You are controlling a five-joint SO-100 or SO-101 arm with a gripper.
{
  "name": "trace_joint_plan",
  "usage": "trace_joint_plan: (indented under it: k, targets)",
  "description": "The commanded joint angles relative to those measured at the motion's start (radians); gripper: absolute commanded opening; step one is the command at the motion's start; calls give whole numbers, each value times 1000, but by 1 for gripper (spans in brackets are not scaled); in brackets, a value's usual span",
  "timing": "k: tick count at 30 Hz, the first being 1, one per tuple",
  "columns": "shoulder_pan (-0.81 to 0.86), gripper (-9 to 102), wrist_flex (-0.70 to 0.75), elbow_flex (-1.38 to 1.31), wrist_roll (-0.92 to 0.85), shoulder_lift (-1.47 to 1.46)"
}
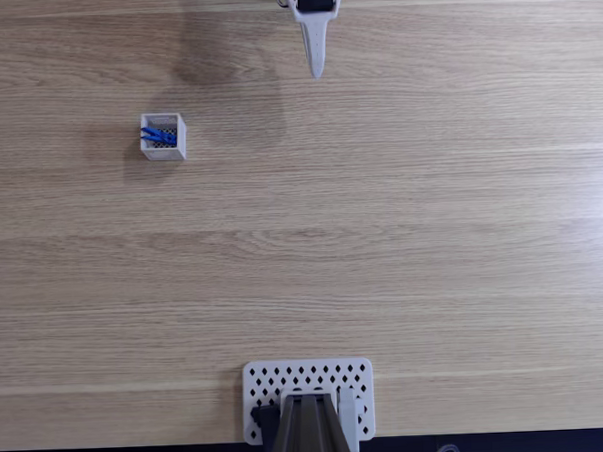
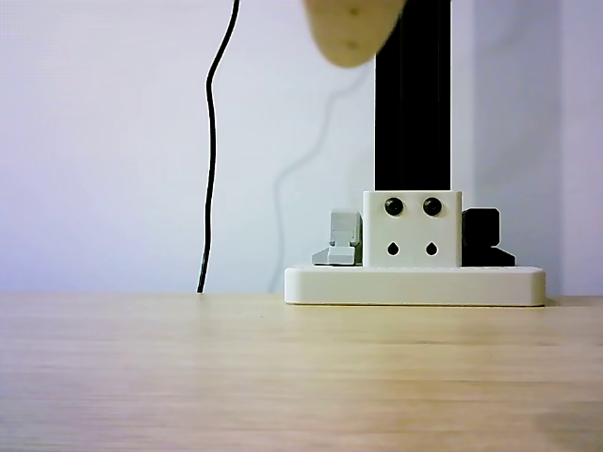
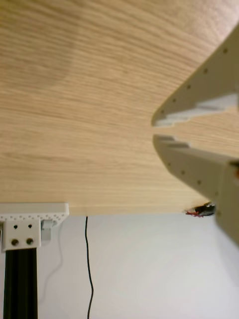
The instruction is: Grasp a peg and put it in the crate.
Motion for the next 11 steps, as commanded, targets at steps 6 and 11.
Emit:
trace_joint_plan:
  k: [6, 11]
  targets:
    - [3, -1, 169, -8, 11, 127]
    - [3, -1, 164, -8, 11, 126]
